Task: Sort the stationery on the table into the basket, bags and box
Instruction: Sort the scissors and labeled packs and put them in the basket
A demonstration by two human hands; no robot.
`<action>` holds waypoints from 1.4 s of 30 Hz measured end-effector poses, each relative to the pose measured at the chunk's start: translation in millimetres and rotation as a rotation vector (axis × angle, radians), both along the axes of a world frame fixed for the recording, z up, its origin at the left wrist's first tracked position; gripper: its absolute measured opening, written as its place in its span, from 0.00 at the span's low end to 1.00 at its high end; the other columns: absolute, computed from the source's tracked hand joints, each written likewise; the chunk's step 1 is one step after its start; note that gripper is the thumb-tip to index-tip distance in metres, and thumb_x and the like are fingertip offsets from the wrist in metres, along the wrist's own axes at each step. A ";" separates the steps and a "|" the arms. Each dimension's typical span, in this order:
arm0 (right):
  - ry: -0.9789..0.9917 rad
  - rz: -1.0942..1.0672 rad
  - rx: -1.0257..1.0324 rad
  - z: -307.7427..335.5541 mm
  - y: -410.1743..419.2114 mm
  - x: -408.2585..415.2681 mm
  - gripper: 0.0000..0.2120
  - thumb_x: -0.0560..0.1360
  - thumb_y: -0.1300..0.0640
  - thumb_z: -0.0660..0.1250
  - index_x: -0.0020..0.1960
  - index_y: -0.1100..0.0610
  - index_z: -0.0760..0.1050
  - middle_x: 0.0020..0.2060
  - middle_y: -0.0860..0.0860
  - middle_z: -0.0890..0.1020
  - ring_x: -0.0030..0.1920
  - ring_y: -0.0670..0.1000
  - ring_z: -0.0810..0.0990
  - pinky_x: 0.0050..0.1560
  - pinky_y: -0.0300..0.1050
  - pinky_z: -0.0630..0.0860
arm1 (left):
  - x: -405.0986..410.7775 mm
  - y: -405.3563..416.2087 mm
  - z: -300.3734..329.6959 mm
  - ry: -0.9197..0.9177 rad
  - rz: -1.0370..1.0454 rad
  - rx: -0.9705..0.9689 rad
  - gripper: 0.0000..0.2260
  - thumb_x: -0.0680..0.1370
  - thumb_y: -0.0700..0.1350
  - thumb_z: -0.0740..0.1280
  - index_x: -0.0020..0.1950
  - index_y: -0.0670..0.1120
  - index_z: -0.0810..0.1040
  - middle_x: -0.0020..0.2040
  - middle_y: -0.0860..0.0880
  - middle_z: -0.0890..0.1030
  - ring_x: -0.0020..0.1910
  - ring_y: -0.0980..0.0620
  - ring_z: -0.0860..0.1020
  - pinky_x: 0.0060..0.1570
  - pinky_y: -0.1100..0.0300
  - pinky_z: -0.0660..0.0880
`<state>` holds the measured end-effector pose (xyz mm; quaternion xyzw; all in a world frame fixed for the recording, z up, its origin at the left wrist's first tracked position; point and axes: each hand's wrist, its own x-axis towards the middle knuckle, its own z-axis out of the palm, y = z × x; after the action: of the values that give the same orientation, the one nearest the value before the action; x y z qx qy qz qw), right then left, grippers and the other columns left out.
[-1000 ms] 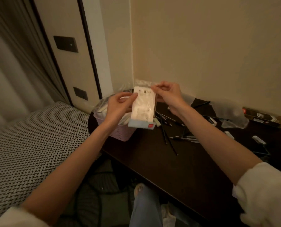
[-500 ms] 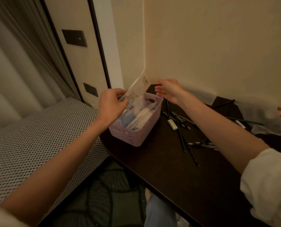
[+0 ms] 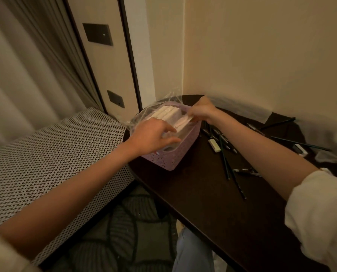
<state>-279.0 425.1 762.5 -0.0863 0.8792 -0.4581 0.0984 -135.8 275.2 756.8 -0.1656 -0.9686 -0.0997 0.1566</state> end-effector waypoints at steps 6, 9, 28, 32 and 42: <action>0.315 0.197 0.345 -9.5 2.9 3.1 0.13 0.70 0.57 0.75 0.51 0.61 0.80 0.50 0.57 0.82 0.53 0.55 0.80 0.56 0.50 0.76 | -25.0 -8.6 -4.7 -0.269 -0.003 0.110 0.11 0.77 0.45 0.69 0.58 0.46 0.82 0.56 0.48 0.83 0.52 0.54 0.81 0.54 0.58 0.76; 0.377 0.245 0.423 -11.1 13.4 -1.4 0.08 0.68 0.50 0.76 0.43 0.52 0.82 0.48 0.52 0.83 0.53 0.55 0.79 0.57 0.57 0.75 | -34.9 -5.3 -8.1 -0.365 -0.004 0.080 0.16 0.74 0.44 0.73 0.62 0.47 0.80 0.60 0.48 0.81 0.58 0.51 0.78 0.58 0.55 0.75; 0.173 0.383 0.674 -6.0 -4.7 -21.8 0.14 0.62 0.52 0.80 0.45 0.53 0.82 0.52 0.50 0.82 0.62 0.54 0.74 0.69 0.59 0.64 | -54.6 -7.9 -18.8 -0.333 -0.020 -0.223 0.20 0.73 0.52 0.73 0.65 0.52 0.78 0.63 0.46 0.75 0.59 0.48 0.73 0.56 0.57 0.69; 0.210 0.331 0.745 -10.1 -10.1 -16.6 0.23 0.67 0.53 0.77 0.59 0.56 0.77 0.58 0.52 0.79 0.65 0.55 0.71 0.70 0.58 0.57 | -54.1 -9.9 -19.6 -0.342 -0.035 -0.258 0.20 0.73 0.51 0.73 0.65 0.52 0.78 0.64 0.47 0.72 0.60 0.48 0.72 0.56 0.56 0.70; 0.264 0.367 0.604 -1.2 8.5 2.2 0.12 0.73 0.58 0.70 0.55 0.60 0.80 0.53 0.54 0.82 0.59 0.56 0.76 0.66 0.57 0.68 | -63.6 -8.8 0.5 -0.503 -0.009 -0.132 0.14 0.75 0.42 0.71 0.61 0.47 0.81 0.59 0.47 0.81 0.57 0.47 0.78 0.56 0.58 0.74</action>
<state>-276.8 433.6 761.3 -0.2678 0.9497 -0.1380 0.0857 -199.3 266.4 757.2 -0.1499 -0.9807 -0.0747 -0.1006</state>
